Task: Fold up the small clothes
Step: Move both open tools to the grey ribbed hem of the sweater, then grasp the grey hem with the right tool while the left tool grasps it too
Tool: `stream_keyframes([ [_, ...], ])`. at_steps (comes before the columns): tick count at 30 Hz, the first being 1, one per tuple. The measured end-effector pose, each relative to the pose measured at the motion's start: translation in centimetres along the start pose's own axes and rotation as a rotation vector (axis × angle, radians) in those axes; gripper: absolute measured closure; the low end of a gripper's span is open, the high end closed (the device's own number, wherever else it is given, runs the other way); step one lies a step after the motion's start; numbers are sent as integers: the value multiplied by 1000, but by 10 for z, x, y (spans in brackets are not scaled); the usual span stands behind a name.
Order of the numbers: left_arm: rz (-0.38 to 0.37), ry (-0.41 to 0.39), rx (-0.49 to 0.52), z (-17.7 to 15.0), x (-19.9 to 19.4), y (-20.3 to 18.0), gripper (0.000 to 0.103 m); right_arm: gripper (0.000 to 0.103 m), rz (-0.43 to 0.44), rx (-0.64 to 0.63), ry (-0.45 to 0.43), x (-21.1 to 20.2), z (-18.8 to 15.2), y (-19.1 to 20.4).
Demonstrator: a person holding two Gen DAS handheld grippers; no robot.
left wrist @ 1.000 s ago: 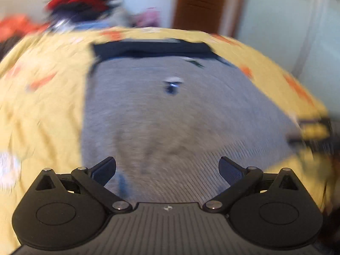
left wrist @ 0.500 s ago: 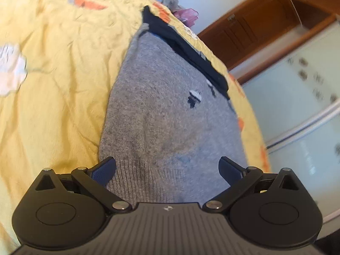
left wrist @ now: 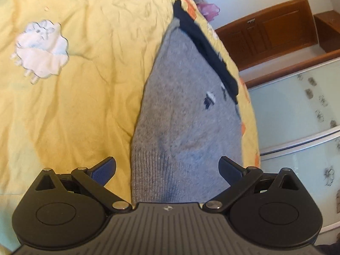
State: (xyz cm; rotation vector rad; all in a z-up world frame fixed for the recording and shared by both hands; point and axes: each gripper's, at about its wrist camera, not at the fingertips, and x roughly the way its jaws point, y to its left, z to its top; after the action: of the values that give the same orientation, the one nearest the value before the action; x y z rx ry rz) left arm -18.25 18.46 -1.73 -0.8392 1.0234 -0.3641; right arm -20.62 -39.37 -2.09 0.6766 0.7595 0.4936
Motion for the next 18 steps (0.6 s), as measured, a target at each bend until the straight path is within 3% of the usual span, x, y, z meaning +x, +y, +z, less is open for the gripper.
stream_keyframes([
  [8, -8, 71, 58, -2, 26, -21, 0, 1, 11, -12, -25, 9, -2, 7],
  [10, -42, 84, 62, -3, 28, -21, 0, 2, 18, -23, -15, 12, -2, 9],
  [14, -74, 79, 31, -5, 26, -13, 2, 32, 48, 45, -10, 14, 1, -3],
  [15, -80, 78, 18, -4, 26, -11, 5, 50, 27, 73, -16, 13, 2, -9],
  [17, -86, 77, -3, -3, 23, -5, 12, 67, 2, 135, -18, 11, 3, -21],
  [18, -91, 77, -10, -2, 22, -2, 18, 69, 26, 161, -27, 9, 2, -27],
])
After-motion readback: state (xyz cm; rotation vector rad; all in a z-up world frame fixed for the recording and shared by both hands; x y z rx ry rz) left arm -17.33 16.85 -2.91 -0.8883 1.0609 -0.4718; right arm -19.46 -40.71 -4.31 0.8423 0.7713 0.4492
